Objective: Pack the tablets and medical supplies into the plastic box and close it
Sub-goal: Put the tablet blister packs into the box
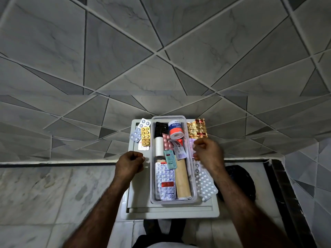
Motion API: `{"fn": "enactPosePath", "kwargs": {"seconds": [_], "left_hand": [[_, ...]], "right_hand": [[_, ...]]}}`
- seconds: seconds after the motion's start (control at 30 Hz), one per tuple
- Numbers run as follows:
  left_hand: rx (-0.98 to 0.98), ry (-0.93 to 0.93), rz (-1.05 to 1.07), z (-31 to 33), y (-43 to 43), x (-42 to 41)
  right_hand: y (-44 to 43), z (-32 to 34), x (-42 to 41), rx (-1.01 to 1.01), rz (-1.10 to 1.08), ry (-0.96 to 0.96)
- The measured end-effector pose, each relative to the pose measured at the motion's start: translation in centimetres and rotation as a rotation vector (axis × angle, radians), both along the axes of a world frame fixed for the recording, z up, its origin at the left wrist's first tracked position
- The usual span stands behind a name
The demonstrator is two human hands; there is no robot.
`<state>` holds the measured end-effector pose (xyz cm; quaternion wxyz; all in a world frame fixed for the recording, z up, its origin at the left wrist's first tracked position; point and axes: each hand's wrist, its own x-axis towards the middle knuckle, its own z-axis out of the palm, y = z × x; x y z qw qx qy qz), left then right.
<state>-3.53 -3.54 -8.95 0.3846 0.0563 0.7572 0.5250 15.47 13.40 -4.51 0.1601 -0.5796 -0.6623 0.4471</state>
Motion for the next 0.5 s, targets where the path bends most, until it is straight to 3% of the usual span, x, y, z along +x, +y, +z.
{"fn": "enactPosePath", "kwargs": {"seconds": [0.17, 0.5], "left_hand": [[-0.032, 0.011, -0.016, -0.5, 0.3, -0.4], [-0.061, 0.004, -0.058, -0.8, 0.4, -0.4]], "right_hand": [[3.0, -1.4, 2.3, -0.065, -0.048, -0.115], [3.8, -4.1, 0.6, 0.022, 0.284, -0.304]]}}
